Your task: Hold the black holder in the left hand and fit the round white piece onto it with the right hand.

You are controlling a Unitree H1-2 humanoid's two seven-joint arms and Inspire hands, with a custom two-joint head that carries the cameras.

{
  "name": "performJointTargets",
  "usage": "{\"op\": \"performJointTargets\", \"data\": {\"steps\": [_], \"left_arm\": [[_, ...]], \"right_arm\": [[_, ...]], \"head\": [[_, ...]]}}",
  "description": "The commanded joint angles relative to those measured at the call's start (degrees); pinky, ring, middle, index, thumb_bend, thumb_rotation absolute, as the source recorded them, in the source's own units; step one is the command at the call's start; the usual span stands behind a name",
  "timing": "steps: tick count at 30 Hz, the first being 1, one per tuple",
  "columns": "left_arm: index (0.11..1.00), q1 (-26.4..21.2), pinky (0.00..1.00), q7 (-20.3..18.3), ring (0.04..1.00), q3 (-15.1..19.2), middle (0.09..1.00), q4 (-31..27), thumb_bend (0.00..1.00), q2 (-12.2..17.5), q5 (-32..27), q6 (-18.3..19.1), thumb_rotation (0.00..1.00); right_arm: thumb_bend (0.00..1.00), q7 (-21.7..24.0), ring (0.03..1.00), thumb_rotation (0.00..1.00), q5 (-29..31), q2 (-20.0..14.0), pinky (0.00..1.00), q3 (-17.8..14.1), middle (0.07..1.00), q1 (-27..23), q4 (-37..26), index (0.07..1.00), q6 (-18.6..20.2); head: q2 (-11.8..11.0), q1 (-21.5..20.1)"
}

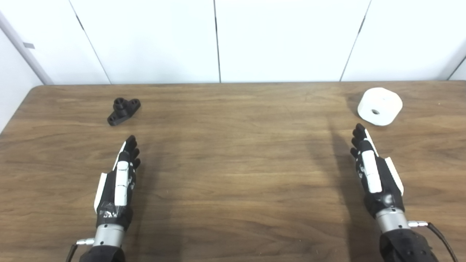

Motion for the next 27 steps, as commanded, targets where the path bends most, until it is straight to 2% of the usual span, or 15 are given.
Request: {"op": "performJointTargets", "data": {"steps": [1,8,11,16,19,20,24,27], "left_arm": [[0.986,-0.36,1.0,0.02,1.0,-0.03,1.0,-1.07,0.56,0.52,0.06,-1.98,0.98],[0.985,-0.43,1.0,-0.15,1.0,-0.1,1.0,-0.97,0.57,0.75,0.17,-2.19,0.97],[0.982,-0.39,1.0,0.03,1.0,-0.15,1.0,-0.85,0.57,0.61,0.48,-2.09,0.98],[0.969,-0.03,1.0,0.63,1.0,-1.04,1.0,-0.47,0.58,-0.27,2.25,-3.04,0.97],[0.958,0.1,1.0,1.46,1.0,-1.49,0.997,0.59,0.54,-1.32,3.32,-4.89,0.96],[0.951,0.08,1.0,1.72,1.0,-1.58,0.991,0.98,0.52,-1.6,3.52,-5.46,0.95],[0.965,0.45,1.0,1.49,1.0,-3.22,0.999,2.09,0.51,-2.01,3.77,-6.43,0.95],[0.979,0.65,1.0,1.66,1.0,-4.47,1.0,3.01,0.48,-2.24,4.47,-7.51,0.99]], "right_arm": [[0.61,-0.3,1.0,1.0,0.11,-0.29,1.0,-0.18,1.0,-1.53,-1.52,1.0,-3.22],[0.61,-0.48,1.0,1.0,-0.28,-0.12,1.0,0.01,0.999,-1.55,-1.6,1.0,-2.99],[0.62,-0.49,1.0,1.0,-0.25,-0.15,1.0,-0.02,0.997,-1.45,-1.58,1.0,-2.95],[0.61,0.63,1.0,1.0,1.64,-1.08,1.0,-0.6,1.0,-1.01,-1.18,1.0,-3.26],[0.61,1.24,1.0,1.0,2.59,-1.95,1.0,-1.13,1.0,-0.7,-0.66,1.0,-3.33],[0.62,1.4,1.0,1.0,2.8,-2.17,1.0,-1.23,1.0,-0.65,-0.49,1.0,-3.41],[0.61,1.93,1.0,1.0,3.63,-3.26,1.0,-1.78,1.0,-0.47,1.36,1.0,-5.58],[0.58,2.78,1.0,1.0,4.9,-3.84,1.0,-2.26,1.0,-0.44,2.47,1.0,-6.44]], "head": [[0.0,0.02],[-0.04,-0.08],[-0.85,0.8],[-3.0,5.54],[-4.64,9.14],[-4.64,9.14],[-7.62,13.93],[-9.47,16.26]]}}
